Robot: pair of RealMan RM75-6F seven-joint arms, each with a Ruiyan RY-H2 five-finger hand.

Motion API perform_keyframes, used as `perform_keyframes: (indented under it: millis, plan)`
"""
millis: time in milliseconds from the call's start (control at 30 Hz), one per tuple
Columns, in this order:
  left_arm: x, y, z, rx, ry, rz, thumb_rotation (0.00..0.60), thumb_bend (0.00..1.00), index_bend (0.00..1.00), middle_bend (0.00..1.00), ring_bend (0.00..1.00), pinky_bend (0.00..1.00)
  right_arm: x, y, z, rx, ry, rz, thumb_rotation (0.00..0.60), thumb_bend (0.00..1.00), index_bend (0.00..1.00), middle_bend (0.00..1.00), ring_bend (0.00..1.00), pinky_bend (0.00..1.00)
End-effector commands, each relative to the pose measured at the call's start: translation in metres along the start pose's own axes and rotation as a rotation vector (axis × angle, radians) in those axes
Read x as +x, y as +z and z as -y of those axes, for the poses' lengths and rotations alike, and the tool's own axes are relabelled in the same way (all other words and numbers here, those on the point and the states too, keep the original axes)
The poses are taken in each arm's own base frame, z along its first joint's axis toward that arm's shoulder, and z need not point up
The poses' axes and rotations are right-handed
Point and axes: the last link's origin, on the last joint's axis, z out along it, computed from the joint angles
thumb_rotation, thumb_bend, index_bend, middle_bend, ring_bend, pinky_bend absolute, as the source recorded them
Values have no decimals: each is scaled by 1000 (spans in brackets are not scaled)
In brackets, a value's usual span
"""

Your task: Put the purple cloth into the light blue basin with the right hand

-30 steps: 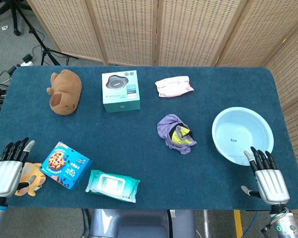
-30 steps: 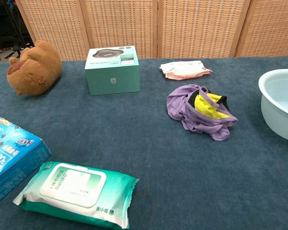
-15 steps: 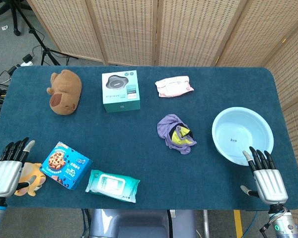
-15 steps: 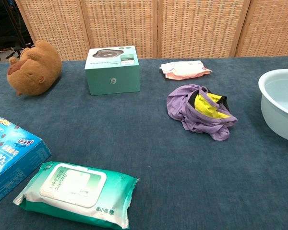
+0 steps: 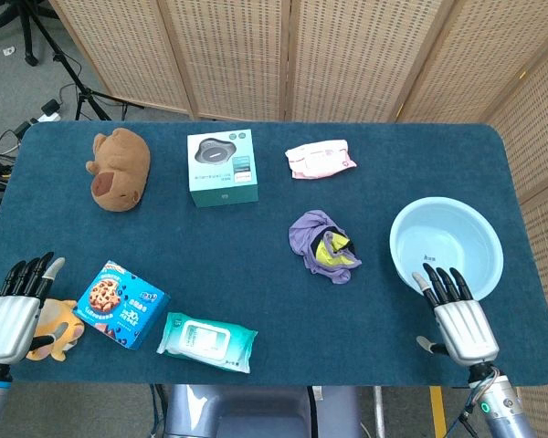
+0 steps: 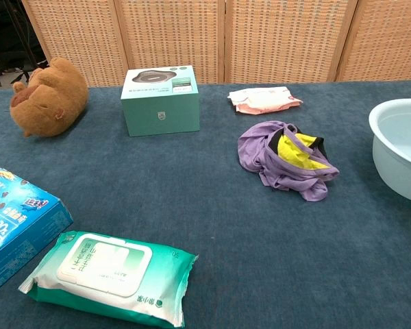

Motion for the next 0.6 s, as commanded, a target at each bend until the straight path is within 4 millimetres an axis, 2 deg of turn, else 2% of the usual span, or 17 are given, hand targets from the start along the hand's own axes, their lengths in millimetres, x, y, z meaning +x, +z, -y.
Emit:
perform_keyframes:
  millis: [33,300,600]
  plan:
    - [1,-1,0,-1,-6,-1,600,186,0,0,0,0,10,20,21,53,-5,1,600,0,0,0,0,0]
    - [6,-3,2,-6,-31,-12,600,185,0,0,0,0,30,69,79,150,21,43,600,0,0,0,0,0]
    - [11,-2,7,4,-63,-16,600,185,0,0,0,0,33,125,124,149,56,124,600,0,0,0,0,0]
